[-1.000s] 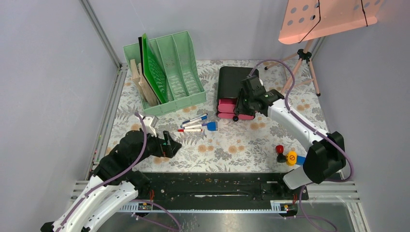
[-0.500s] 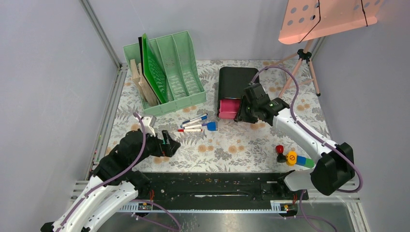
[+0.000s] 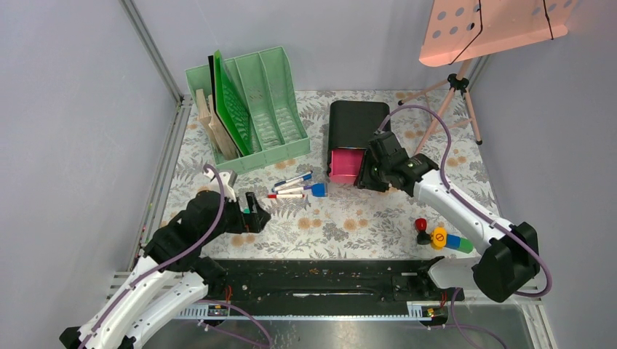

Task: Organize the desk
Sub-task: Open the drawer in the storage box, then pick up the stationery from the center of the board.

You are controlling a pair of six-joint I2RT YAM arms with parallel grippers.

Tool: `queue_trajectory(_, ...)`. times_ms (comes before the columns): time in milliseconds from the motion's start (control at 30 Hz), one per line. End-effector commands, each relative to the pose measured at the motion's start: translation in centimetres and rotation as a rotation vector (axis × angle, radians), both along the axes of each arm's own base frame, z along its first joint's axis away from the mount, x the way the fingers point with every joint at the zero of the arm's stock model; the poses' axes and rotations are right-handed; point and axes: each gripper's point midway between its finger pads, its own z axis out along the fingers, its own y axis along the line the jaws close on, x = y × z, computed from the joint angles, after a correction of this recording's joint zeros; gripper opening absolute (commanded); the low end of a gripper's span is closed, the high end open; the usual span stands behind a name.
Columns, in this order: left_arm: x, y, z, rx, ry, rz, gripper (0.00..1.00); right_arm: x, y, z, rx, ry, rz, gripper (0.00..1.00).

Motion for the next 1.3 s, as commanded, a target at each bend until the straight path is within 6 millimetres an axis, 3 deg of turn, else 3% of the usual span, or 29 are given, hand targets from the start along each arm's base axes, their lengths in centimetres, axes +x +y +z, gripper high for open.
queue_trajectory(0,0.8,0.2,1.5,0.005,-0.029,0.030,0.99,-1.0,-0.9,0.4,-0.019,0.000,-0.015,0.28)
queue_trajectory(200,0.9,0.0,1.4,0.009,-0.022,0.022,0.99,-1.3,-0.5,1.6,0.035,-0.038,0.004,0.57)
queue_trajectory(467,1.2,-0.2,0.6,0.019,0.007,0.031,0.99,-2.3,-0.5,2.0,0.074,-0.049,0.010,0.74)
queue_trajectory(867,2.1,-0.2,-1.0,0.058,0.065,0.078,0.99,-4.0,-1.3,1.0,0.069,-0.037,0.034,0.81)
queue_trajectory(1100,2.8,0.9,-4.0,0.142,0.170,0.196,0.99,-5.7,-2.4,-0.6,0.064,-0.035,0.034,0.84)
queue_trajectory(1267,3.8,2.9,-5.9,0.248,0.230,0.329,0.99,-7.2,-3.3,-2.6,0.056,0.000,0.022,0.83)
